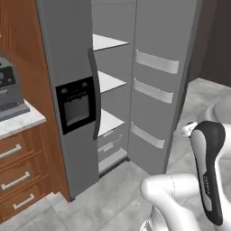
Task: Retrieve the apple and kiwi from the fridge and place them into the bowl on the dining table.
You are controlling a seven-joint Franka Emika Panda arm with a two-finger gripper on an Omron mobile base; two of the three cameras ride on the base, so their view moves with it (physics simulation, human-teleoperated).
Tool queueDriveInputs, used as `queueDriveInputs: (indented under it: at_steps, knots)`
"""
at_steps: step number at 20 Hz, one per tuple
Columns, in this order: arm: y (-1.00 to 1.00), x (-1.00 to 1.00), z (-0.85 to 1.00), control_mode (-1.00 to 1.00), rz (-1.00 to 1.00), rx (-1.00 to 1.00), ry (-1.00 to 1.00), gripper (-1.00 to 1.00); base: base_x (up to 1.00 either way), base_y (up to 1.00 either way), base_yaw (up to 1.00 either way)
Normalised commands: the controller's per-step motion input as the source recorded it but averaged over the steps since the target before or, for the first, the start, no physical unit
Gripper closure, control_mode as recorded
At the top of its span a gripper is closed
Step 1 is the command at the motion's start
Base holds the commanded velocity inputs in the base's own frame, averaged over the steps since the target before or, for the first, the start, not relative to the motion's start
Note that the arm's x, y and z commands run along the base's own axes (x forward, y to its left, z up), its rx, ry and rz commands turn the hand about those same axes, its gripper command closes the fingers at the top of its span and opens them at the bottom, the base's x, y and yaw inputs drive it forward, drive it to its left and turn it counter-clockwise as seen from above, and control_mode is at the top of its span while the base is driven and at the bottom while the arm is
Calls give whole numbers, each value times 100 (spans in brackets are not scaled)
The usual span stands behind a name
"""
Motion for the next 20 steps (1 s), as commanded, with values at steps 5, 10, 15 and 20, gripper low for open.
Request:
queueDriveInputs:
  at_steps: [5, 10, 15, 20]
  knots:
    - [0, 0, 0, 100, 0, 0, 0, 100, -100, 43, -57]
    - [0, 0, 0, 100, 0, 0, 0, 100, -100, 12, -60]
    - [0, 0, 0, 100, 0, 0, 0, 100, -100, 7, -58]
    - [0, 0, 0, 100, 0, 0, 0, 100, -100, 6, -51]
